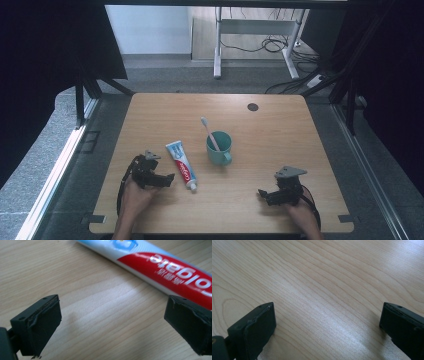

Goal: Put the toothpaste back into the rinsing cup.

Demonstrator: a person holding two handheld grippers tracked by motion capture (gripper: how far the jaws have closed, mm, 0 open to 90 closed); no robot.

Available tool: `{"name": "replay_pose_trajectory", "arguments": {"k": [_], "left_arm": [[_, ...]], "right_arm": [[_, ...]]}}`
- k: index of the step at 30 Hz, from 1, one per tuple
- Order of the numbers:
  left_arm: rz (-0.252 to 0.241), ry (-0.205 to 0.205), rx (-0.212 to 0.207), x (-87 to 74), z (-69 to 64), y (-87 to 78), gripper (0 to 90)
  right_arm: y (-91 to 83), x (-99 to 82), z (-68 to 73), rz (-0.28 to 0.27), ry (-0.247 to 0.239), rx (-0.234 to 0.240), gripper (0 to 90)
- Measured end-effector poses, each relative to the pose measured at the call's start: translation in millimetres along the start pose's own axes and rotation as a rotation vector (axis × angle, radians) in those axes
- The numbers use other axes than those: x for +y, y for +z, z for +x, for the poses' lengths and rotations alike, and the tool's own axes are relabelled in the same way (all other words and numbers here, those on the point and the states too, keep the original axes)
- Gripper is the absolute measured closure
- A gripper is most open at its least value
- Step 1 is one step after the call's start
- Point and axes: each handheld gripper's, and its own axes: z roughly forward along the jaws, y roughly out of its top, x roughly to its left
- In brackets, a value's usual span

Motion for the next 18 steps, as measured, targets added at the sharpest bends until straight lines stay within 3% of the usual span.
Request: {"name": "replay_pose_trajectory", "arguments": {"k": [8,18], "left_arm": [[0.014,-0.005,-0.014,18.6,-9.5,3.9,0.4],[0.029,0.032,-0.024,42.7,-30.6,12.2,0.0]], "right_arm": [[0.0,0.0,0.0,0.0,0.0,0.001,0.3],[-0.1,0.0,-0.2,0.0,0.001,0.001,0.4]]}}
